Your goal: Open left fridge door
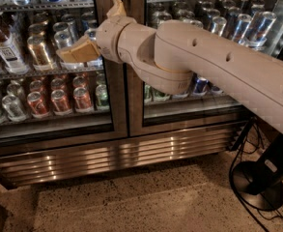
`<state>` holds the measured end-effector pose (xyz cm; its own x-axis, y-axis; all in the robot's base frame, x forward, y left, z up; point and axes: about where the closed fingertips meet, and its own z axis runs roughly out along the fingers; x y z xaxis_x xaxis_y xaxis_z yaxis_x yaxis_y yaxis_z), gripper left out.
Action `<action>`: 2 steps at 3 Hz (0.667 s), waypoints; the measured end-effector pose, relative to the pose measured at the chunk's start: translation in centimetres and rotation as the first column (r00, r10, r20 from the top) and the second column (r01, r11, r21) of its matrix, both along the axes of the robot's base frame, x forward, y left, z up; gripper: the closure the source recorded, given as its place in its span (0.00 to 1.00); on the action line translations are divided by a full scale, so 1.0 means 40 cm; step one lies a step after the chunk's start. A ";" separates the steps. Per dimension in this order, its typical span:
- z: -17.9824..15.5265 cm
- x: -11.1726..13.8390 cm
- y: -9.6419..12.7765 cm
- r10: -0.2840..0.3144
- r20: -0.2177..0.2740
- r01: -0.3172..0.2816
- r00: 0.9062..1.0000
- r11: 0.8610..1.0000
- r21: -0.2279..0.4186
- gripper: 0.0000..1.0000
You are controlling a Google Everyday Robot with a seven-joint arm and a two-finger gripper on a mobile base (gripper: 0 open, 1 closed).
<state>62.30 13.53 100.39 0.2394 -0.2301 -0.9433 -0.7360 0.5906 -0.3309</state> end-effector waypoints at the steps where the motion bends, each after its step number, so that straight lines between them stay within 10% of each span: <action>1: -0.017 -0.023 0.034 0.052 -0.017 -0.053 0.998 0.999 -0.013 0.00; 2: -0.017 -0.022 0.033 0.052 -0.017 -0.052 0.998 0.999 -0.013 0.00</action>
Offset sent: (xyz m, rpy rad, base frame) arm -0.0095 0.0138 -0.0067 -0.0135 0.0170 0.0525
